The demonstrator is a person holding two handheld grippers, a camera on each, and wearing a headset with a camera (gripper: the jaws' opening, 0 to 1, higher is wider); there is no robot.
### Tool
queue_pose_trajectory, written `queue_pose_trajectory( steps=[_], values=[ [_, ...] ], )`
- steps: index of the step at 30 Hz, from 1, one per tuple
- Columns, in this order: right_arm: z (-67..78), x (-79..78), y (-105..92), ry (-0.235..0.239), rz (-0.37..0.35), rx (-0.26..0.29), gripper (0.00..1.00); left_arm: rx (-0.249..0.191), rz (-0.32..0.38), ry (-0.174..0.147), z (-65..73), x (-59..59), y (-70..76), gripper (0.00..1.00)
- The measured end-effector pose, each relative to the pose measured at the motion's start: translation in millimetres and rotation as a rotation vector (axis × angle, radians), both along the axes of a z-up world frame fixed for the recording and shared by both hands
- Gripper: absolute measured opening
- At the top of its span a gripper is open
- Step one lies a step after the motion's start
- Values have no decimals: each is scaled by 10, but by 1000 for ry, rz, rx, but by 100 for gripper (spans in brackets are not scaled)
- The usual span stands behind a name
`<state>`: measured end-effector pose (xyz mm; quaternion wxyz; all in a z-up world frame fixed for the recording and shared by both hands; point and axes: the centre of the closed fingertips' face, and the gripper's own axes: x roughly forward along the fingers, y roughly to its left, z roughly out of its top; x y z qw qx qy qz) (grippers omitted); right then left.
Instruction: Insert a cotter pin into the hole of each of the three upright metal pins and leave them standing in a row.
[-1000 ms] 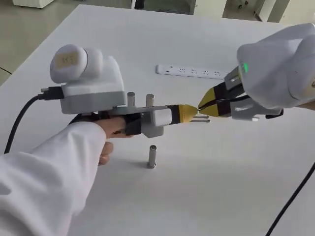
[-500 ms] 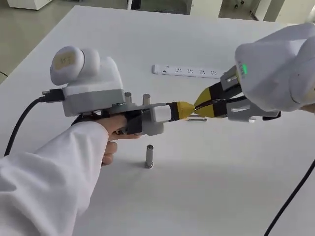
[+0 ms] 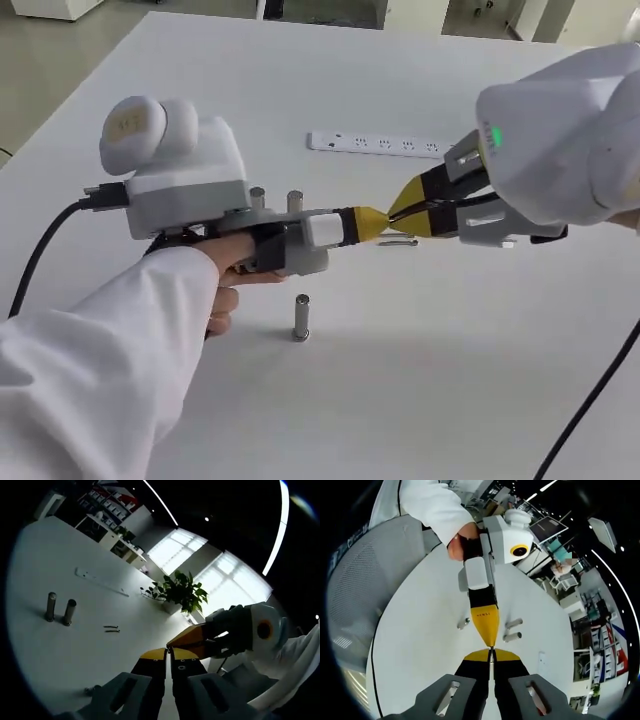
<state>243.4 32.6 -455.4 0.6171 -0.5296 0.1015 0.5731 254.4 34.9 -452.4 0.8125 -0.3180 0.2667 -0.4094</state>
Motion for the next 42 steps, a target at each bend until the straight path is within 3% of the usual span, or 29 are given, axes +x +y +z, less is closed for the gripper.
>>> queue_pose_trajectory(
  steps=[6, 10, 13, 17, 21, 23, 29, 30, 33, 34, 36, 39, 41, 42],
  values=[
    [-8, 12, 5, -1, 7, -4, 0, -1, -11, 17, -12, 8, -3, 0],
    [4, 16, 11, 1, 4, 4, 0, 14, -12, -5, 0, 15, 1, 0],
    [8, 26, 10, 4, 3, 8, 0, -2, -9, 24, 1, 26, 8, 0],
    [16, 26, 19, 10, 2, 21, 0, 19, -12, 1, 15, 24, 17, 0],
    [11, 8, 27, 11, 7, 21, 0, 27, -13, 9, 7, 18, 21, 0],
    [15, 2, 33, 11, 7, 23, 0, 38, -14, -10, 11, 17, 25, 0],
    [19, -27, 46, 30, 8, 47, 0, 38, -20, -13, 16, 1, 37, 0],
    [15, -39, 46, 40, 4, 53, 1, 36, -16, -18, 26, -2, 44, 0],
    [18, -52, 42, 64, -29, 79, 25, 50, -20, -37, 38, -16, 70, 0],
    [25, -57, 17, 68, -27, 80, 21, 60, -24, -44, 30, -27, 84, 0],
    [27, -67, -16, 102, -44, 97, 13, 87, -36, -76, 21, -45, 108, 0],
    [17, -57, -64, 173, -89, 140, 16, 142, -92, -196, 58, -112, 110, 0],
    [37, -84, -73, 246, -115, 185, 14, 173, -135, -255, 69, -176, 99, 0],
    [22, -140, -91, 308, -123, 191, 12, 193, -165, -308, 85, -215, 91, 0]
  ],
)
